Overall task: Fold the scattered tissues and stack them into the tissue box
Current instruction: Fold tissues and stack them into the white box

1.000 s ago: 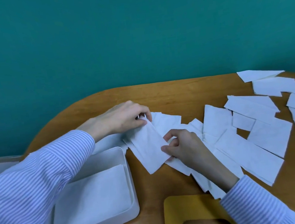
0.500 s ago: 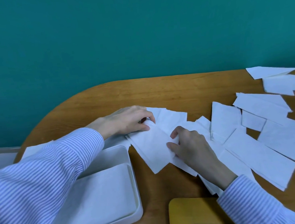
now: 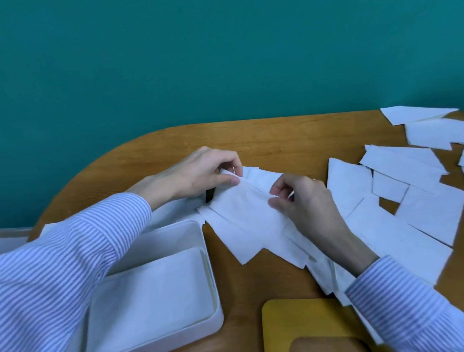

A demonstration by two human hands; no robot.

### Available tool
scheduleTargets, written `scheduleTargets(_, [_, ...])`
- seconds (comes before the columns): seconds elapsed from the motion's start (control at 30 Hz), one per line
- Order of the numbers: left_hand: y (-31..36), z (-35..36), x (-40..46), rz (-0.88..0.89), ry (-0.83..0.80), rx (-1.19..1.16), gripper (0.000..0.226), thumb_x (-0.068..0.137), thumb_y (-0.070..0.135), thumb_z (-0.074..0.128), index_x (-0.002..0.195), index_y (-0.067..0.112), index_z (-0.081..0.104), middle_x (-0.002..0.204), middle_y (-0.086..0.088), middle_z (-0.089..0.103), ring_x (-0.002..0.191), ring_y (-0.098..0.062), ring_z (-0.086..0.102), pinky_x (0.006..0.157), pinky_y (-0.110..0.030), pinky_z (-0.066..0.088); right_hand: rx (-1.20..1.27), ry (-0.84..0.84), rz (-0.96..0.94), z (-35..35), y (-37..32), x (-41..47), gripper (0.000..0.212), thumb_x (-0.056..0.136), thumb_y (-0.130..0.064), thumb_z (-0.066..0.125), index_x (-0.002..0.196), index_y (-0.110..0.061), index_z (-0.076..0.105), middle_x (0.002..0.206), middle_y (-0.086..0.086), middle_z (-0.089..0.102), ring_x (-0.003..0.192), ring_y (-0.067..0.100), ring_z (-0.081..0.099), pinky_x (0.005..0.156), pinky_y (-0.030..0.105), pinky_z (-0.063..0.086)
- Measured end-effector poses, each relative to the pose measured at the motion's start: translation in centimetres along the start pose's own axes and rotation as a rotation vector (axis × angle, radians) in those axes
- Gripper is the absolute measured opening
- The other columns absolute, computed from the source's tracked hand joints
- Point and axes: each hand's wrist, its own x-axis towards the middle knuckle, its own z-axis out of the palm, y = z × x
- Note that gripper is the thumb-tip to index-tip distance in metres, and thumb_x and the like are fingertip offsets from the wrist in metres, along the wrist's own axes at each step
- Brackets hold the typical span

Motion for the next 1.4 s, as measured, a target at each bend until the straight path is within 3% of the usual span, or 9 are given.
scheduleTargets(0.17, [2.7, -2.4, -2.3, 0.08, 0.145, 0.03, 0.009, 0.095, 0.024, 0.065, 0.102, 0.028, 0.069, 0.1, 0.018, 0.068, 0.095, -0.004, 0.06, 0.082, -0.028, 0.049, 0.08, 0.092, -0.064, -3.7, -1.6, -0.1, 0.014, 0.086, -0.016, 0.07, 0.08, -0.028, 0.065, 0.072, -0.013, 0.064, 0.073, 0.0, 0.058, 0.061, 0.015, 0.041])
scheduleTargets(0.43, [7.1, -6.3, -10.4, 0.001, 0.44, -0.083, 0.01, 0.092, 0.016, 0.071, 0.097, 0.022, 0.077, 0.091, 0.013, 0.072, 0.081, -0.004, 0.064, 0.074, -0.017, 0.05, 0.106, 0.113, -0.262, -8.0, -6.8, -1.8, 0.02, 0.086, -0.013, 0.07, 0.079, -0.032, 0.068, 0.074, -0.018, 0.068, 0.078, 0.003, 0.064, 0.072, 0.027, 0.05])
scheduleTargets(0.57, [8.6, -8.0, -15.9, -0.136, 0.517, -0.107, 0.009, 0.088, 0.02, 0.075, 0.093, 0.025, 0.081, 0.084, 0.016, 0.075, 0.077, -0.002, 0.067, 0.072, -0.017, 0.049, 0.233, -0.011, -0.343, -7.8, -10.2, -2.9, 0.02, 0.085, -0.012, 0.073, 0.077, -0.03, 0.071, 0.07, -0.015, 0.07, 0.07, -0.001, 0.062, 0.06, 0.013, 0.043])
scheduleTargets(0.77, [6.9, -7.1, -23.4, -0.335, 0.408, -0.258, 0.012, 0.09, 0.016, 0.074, 0.091, 0.025, 0.082, 0.081, 0.016, 0.076, 0.068, -0.007, 0.068, 0.066, -0.02, 0.054, 0.307, -0.331, -0.343, -3.0, -12.8, -3.9, 0.013, 0.087, -0.009, 0.073, 0.081, -0.02, 0.075, 0.058, -0.008, 0.058, 0.058, 0.006, 0.051, 0.058, 0.021, 0.045])
scheduleTargets(0.87, [4.7, -4.9, -25.2, -0.441, 0.386, -0.168, 0.01, 0.089, 0.023, 0.075, 0.091, 0.03, 0.082, 0.077, 0.022, 0.074, 0.069, -0.002, 0.068, 0.067, -0.026, 0.054, 0.196, -0.407, -0.358, 0.4, -12.9, -4.3, 0.016, 0.088, -0.01, 0.072, 0.08, -0.024, 0.074, 0.054, -0.015, 0.055, 0.058, 0.007, 0.051, 0.064, 0.033, 0.049])
scheduleTargets(0.93, [3.4, -3.1, -25.9, -0.49, 0.357, -0.104, 0.01, 0.089, 0.025, 0.074, 0.091, 0.032, 0.082, 0.075, 0.031, 0.07, 0.07, 0.004, 0.063, 0.065, -0.021, 0.047, 0.134, -0.443, -0.356, 2.2, -12.8, -4.5, 0.019, 0.087, -0.008, 0.071, 0.078, -0.025, 0.073, 0.052, -0.017, 0.054, 0.058, 0.003, 0.051, 0.068, 0.032, 0.05])
scheduleTargets(1.13, [2.0, 0.1, -26.1, -0.468, 0.428, -0.051, 0.012, 0.094, 0.024, 0.07, 0.099, 0.027, 0.08, 0.082, 0.032, 0.062, 0.082, 0.019, 0.047, 0.067, -0.007, 0.035, 0.024, -0.35, -0.411, 4.3, -12.6, -5.1, 0.017, 0.088, -0.011, 0.065, 0.085, -0.026, 0.072, 0.071, -0.017, 0.065, 0.074, 0.0, 0.059, 0.068, 0.017, 0.042])
scheduleTargets(1.27, [1.7, 0.9, -25.7, -0.453, 0.445, 0.052, 0.018, 0.095, 0.036, 0.065, 0.11, 0.035, 0.076, 0.091, 0.023, 0.064, 0.09, -0.002, 0.04, 0.075, -0.019, 0.036, -0.058, -0.326, -0.467, 4.7, -11.8, -5.0, 0.018, 0.089, -0.013, 0.064, 0.093, -0.029, 0.07, 0.086, -0.015, 0.068, 0.091, 0.009, 0.058, 0.075, 0.024, 0.043])
scheduleTargets(1.4, [2.6, 1.1, -26.0, -0.304, 0.452, 0.215, 0.031, 0.094, 0.046, 0.064, 0.123, 0.039, 0.066, 0.114, 0.023, 0.059, 0.106, -0.006, 0.041, 0.091, -0.03, 0.033, -0.159, -0.24, -0.687, 3.9, -11.1, -5.5, 0.026, 0.09, -0.027, 0.068, 0.115, -0.034, 0.064, 0.112, -0.017, 0.062, 0.104, 0.012, 0.047, 0.09, 0.032, 0.035])
